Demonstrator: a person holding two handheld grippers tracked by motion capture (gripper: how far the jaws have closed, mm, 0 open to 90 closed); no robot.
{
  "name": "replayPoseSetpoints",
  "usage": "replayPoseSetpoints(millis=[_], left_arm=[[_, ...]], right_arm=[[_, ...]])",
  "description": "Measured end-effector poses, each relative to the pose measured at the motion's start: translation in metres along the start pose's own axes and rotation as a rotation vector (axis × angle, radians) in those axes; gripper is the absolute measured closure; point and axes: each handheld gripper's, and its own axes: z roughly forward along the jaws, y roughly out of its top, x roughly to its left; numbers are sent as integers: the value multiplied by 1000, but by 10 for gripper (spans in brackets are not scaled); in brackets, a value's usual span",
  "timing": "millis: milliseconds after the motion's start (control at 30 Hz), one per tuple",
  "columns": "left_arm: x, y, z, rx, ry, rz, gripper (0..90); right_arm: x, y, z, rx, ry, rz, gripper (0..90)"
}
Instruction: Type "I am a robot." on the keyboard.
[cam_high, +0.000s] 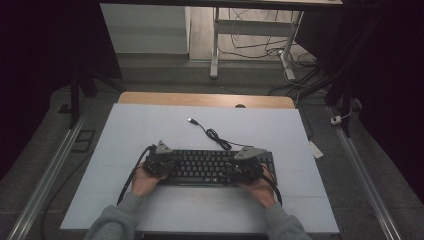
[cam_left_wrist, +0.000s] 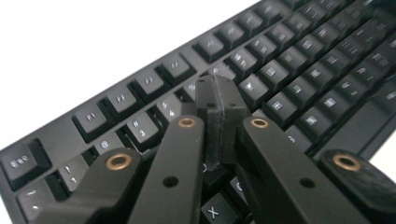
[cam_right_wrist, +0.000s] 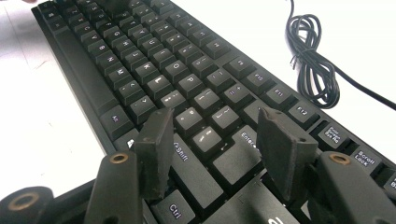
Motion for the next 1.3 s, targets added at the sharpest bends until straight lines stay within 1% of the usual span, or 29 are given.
replayPoseSetpoints(millis=[100, 167, 233, 300, 367, 400, 467, 533, 700, 800, 1000, 1100, 1300], left_arm=[[1, 1, -7, -24, -8, -3, 889], [3, 0, -13, -34, -20, -8, 853], [4, 0, -18, -39, -25, -12, 784], [5, -1, -24, -42, -16, -12, 697], [5, -2, -28, -37, -18, -15, 599], [5, -3, -30, -32, -15, -9, 559], [5, -4, -34, -26, -5, -6, 503], [5, -6, -37, -29, -2, -9, 470], [7, -9, -44, -34, -9, -30, 422], [8, -10, -45, -35, -12, -41, 405], [8, -10, -42, -18, -13, -43, 386], [9, -10, -42, -19, -7, -43, 382], [10, -11, -42, -16, -8, -48, 377]], right_arm=[[-1, 0, -1, -2, 0, 1, 467], [-1, 0, -1, -2, 0, 1, 467], [0, 0, -1, -2, 0, 1, 467], [0, 0, -1, -2, -1, 0, 467], [0, 0, 0, -5, -1, 2, 467], [0, 0, 0, -4, 1, 2, 467], [0, 0, 0, -7, 1, 3, 467], [0, 0, -1, -8, 1, 3, 467], [0, 1, -2, -6, -2, -1, 466], [-1, 1, -2, -5, -5, 0, 465], [0, 1, -2, -6, -5, -2, 466], [-1, 1, -2, -6, -5, -1, 466], [0, 1, -1, -10, -2, 1, 466]])
